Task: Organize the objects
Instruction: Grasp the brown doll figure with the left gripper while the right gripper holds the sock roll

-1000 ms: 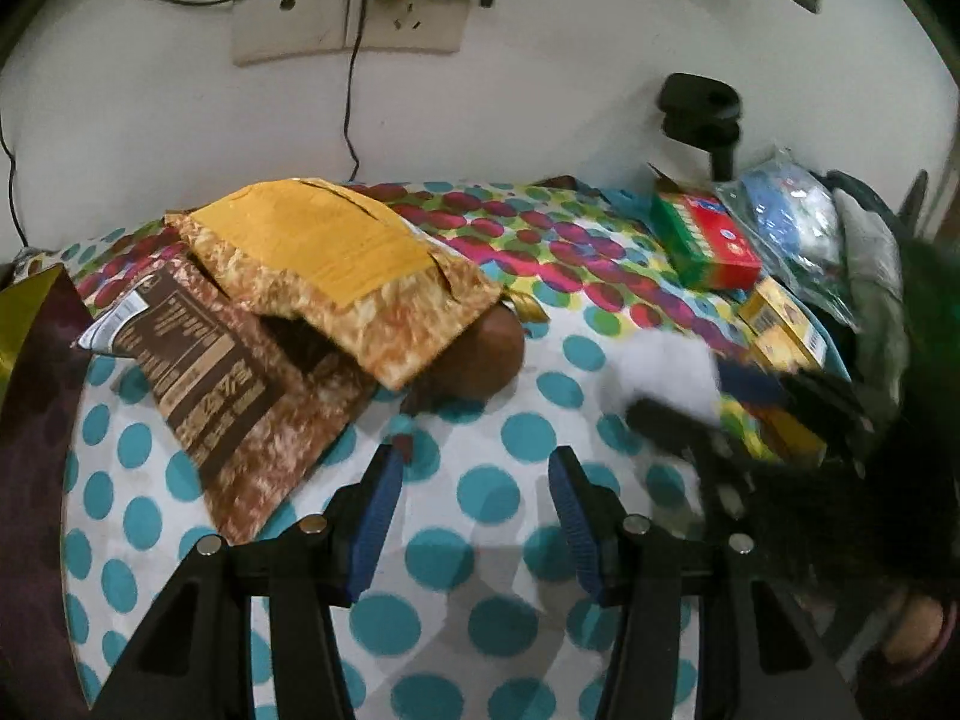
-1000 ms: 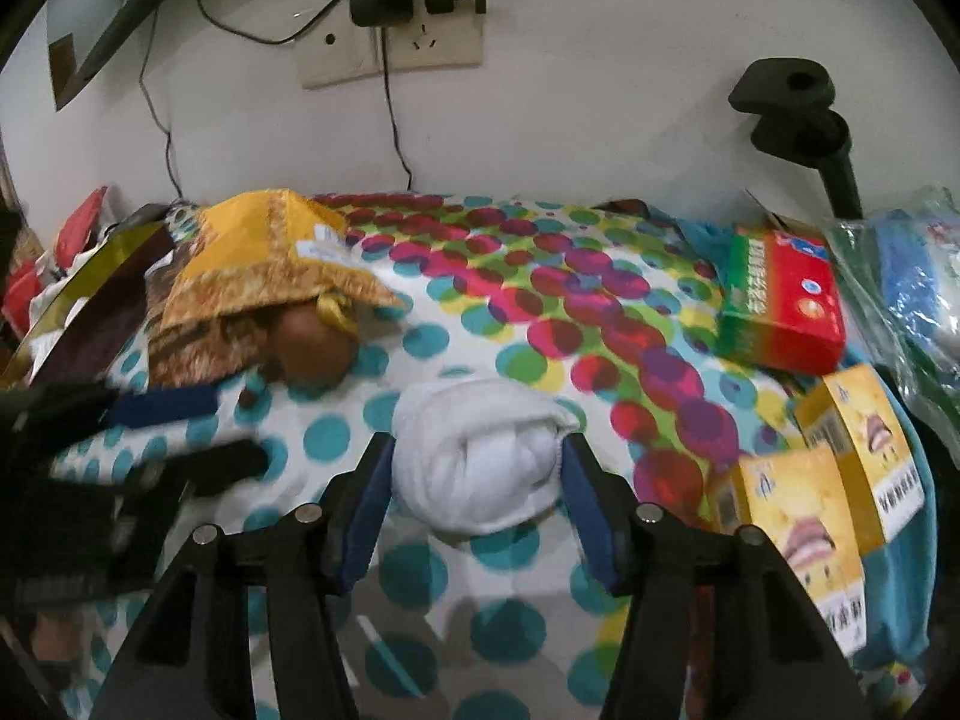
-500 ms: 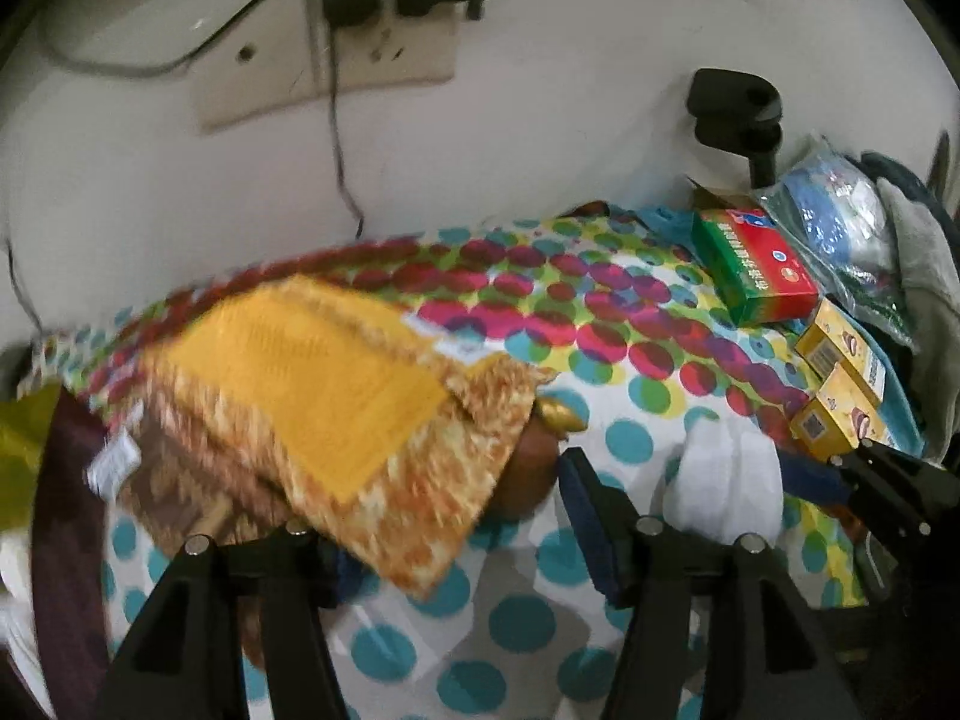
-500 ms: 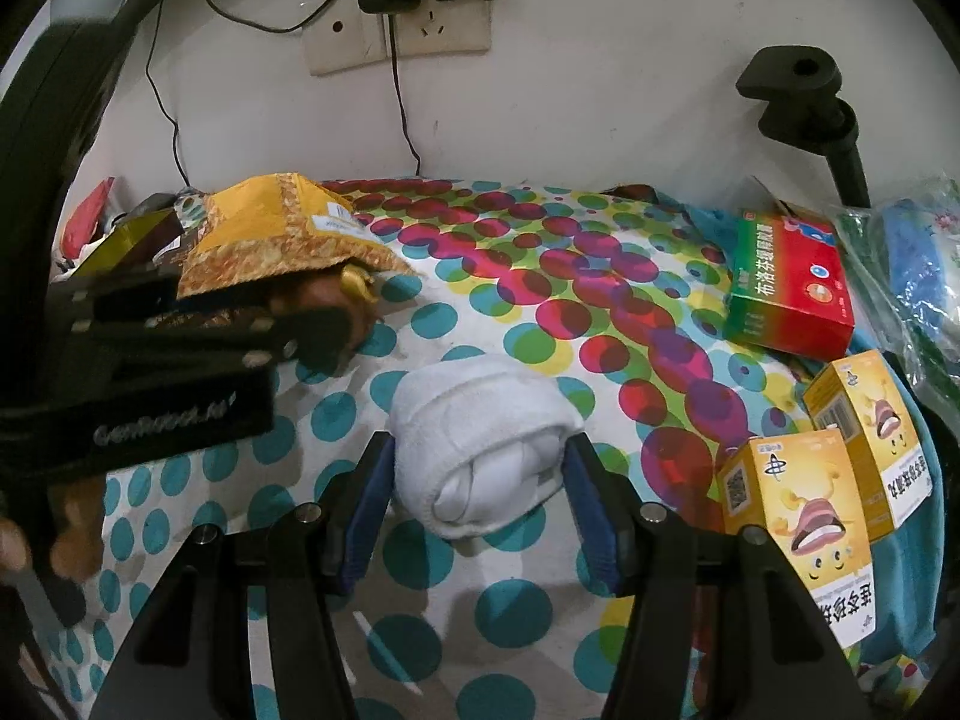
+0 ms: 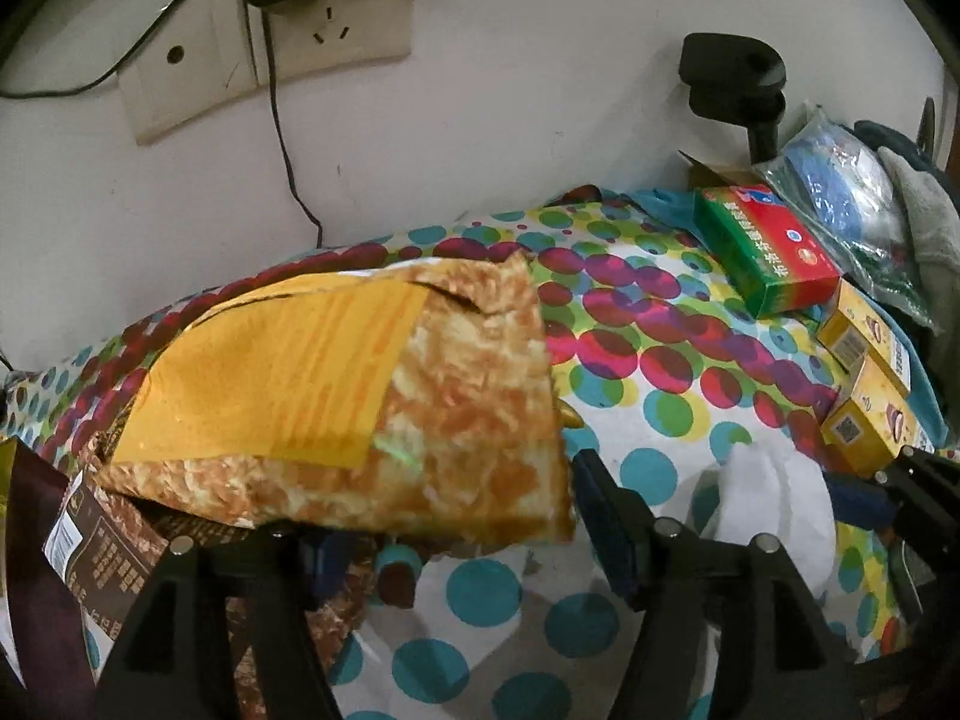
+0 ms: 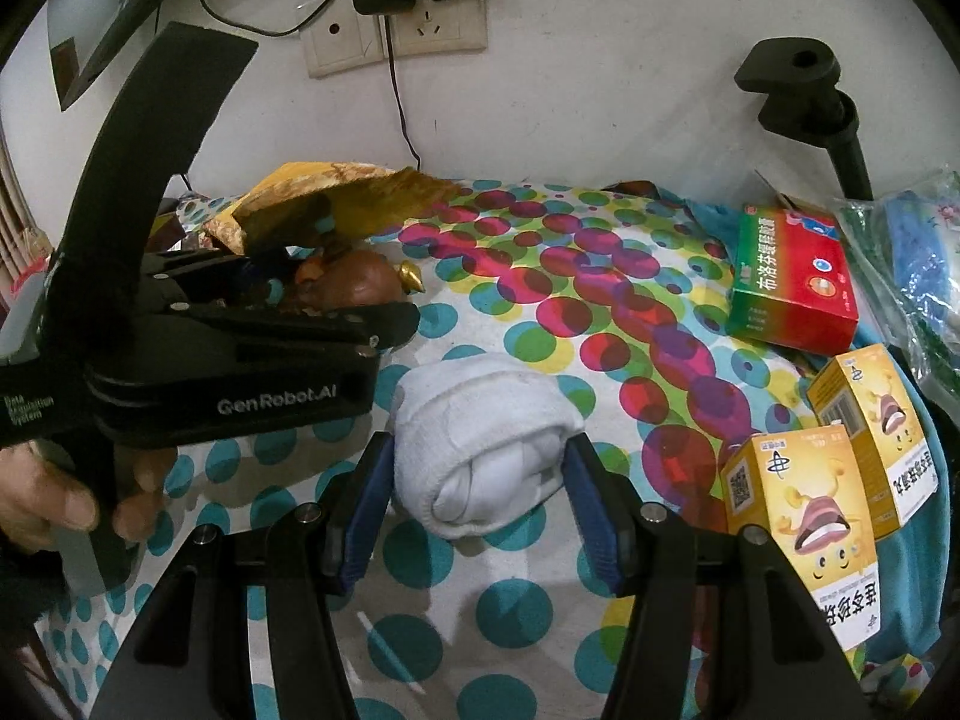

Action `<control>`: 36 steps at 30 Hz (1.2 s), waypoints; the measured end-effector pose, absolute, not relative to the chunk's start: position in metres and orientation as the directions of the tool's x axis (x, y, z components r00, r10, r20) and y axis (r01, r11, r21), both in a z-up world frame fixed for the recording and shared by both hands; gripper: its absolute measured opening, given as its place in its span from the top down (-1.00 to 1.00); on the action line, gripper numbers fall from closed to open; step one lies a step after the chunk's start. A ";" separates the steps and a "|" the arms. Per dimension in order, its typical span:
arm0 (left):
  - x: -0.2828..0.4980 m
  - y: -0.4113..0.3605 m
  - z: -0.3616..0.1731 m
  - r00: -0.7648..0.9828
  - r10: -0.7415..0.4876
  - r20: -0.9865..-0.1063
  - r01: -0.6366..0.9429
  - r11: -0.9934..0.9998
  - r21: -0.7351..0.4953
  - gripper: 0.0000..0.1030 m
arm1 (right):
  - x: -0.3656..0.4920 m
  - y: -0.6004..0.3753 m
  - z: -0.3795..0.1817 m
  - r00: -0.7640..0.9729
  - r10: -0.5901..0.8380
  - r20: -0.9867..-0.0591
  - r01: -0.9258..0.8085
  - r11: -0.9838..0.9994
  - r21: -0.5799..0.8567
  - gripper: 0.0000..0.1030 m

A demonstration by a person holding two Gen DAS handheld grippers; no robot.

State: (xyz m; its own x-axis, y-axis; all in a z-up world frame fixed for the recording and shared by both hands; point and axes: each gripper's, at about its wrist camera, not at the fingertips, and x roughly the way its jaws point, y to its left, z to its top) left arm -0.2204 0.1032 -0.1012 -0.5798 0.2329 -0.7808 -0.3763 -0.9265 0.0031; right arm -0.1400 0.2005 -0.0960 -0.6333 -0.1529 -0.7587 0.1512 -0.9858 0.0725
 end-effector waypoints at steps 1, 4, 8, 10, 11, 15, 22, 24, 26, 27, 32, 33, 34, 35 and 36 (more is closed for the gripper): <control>-0.221 0.102 -0.101 -0.578 0.251 -0.777 -0.381 -0.925 -0.016 -0.33 | -0.140 0.200 -0.096 -0.634 -0.150 -0.759 0.150 -0.986 0.070 -0.06; -0.222 0.100 -0.102 -0.582 0.277 -0.764 -0.381 -0.924 -0.044 -0.32 | -0.141 0.199 -0.096 -0.633 -0.145 -0.761 0.149 -0.987 0.064 -0.06; -0.218 0.102 -0.101 -0.593 0.266 -0.760 -0.383 -0.924 -0.025 -0.31 | -0.140 0.200 -0.095 -0.629 -0.143 -0.764 0.149 -0.987 0.062 -0.06; -0.215 0.101 -0.100 -0.591 0.282 -0.755 -0.385 -0.922 -0.043 -0.31 | -0.140 0.200 -0.095 -0.626 -0.142 -0.767 0.147 -0.987 0.063 -0.06; -0.213 0.101 -0.100 -0.591 0.281 -0.756 -0.389 -0.920 -0.038 -0.31 | -0.141 0.201 -0.095 -0.625 -0.141 -0.768 0.146 -0.987 0.062 -0.06; -0.203 0.097 -0.098 -0.601 0.278 -0.750 -0.388 -0.921 -0.031 -0.31 | -0.143 0.200 -0.096 -0.618 -0.127 -0.776 0.129 -0.990 0.060 -0.06; -0.178 0.083 -0.091 -0.612 0.286 -0.738 -0.371 -0.927 -0.052 -0.21 | -0.143 0.198 -0.097 -0.617 -0.119 -0.778 0.122 -0.991 0.055 -0.05; -0.171 0.078 -0.090 -0.609 0.287 -0.739 -0.367 -0.928 -0.058 -0.21 | -0.143 0.197 -0.097 -0.616 -0.117 -0.779 0.124 -0.991 0.051 -0.04; -0.166 0.071 -0.090 -0.603 0.299 -0.740 -0.355 -0.931 -0.086 -0.21 | -0.142 0.195 -0.097 -0.620 -0.106 -0.777 0.124 -0.992 0.037 -0.04; -0.164 0.068 -0.090 -0.603 0.298 -0.740 -0.352 -0.932 -0.089 -0.21 | -0.142 0.194 -0.097 -0.621 -0.101 -0.777 0.124 -0.992 0.030 -0.04; -0.148 0.060 -0.090 -0.613 0.278 -0.740 -0.347 -0.936 -0.064 -0.21 | -0.142 0.192 -0.097 -0.623 -0.093 -0.777 0.121 -0.992 0.022 -0.04; -0.145 0.058 -0.090 -0.614 0.277 -0.740 -0.344 -0.937 -0.065 -0.21 | -0.142 0.192 -0.097 -0.623 -0.091 -0.777 0.121 -0.992 0.020 -0.04; -0.142 0.056 -0.090 -0.614 0.272 -0.741 -0.339 -0.939 -0.065 -0.21 | -0.142 0.192 -0.097 -0.623 -0.089 -0.777 0.120 -0.993 0.017 -0.04; -0.139 0.053 -0.089 -0.613 0.270 -0.743 -0.332 -0.941 -0.068 -0.21 | -0.142 0.191 -0.097 -0.624 -0.087 -0.777 0.120 -0.993 0.015 -0.04; -0.134 0.050 -0.088 -0.611 0.275 -0.743 -0.326 -0.942 -0.081 -0.21 | -0.142 0.190 -0.097 -0.623 -0.085 -0.777 0.120 -0.993 0.011 -0.04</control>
